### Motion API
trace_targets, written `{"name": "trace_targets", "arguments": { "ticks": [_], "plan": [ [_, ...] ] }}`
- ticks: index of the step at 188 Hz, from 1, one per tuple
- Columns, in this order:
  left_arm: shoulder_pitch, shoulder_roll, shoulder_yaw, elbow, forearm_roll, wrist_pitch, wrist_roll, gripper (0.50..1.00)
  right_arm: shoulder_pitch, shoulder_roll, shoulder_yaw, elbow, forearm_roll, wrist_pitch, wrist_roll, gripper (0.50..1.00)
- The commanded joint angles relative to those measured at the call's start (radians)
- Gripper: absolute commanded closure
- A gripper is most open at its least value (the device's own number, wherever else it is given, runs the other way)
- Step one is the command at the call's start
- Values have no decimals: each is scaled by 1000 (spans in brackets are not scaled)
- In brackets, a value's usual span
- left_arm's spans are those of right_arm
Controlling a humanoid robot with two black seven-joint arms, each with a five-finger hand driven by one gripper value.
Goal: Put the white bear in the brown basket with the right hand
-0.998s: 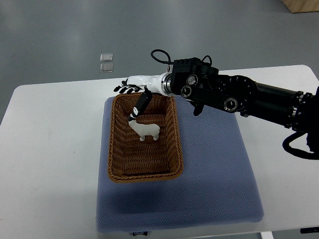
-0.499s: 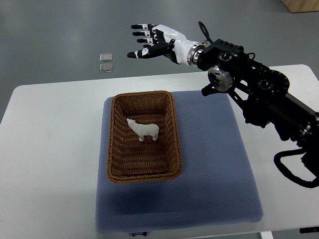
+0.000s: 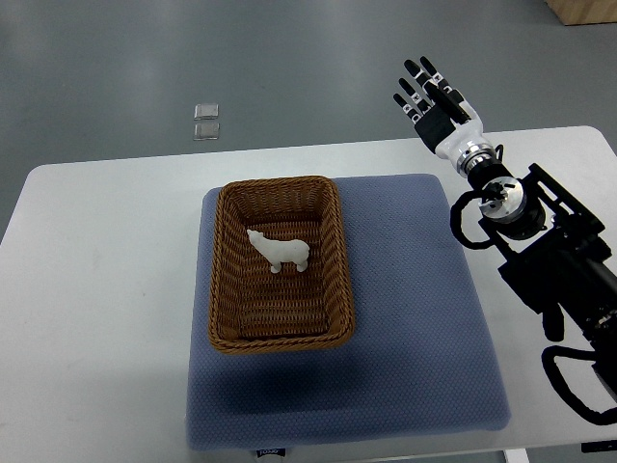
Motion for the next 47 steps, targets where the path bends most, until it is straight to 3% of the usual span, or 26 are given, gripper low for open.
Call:
{"name": "trace_targets", "arguments": {
  "ticks": [1, 47],
  "plan": [
    [0, 0, 0, 0, 0, 0, 0, 500, -24, 1, 0, -17, 51, 41, 1, 574],
    [0, 0, 0, 0, 0, 0, 0, 500, -29, 7, 0, -17, 69, 79, 2, 572]
  ]
}}
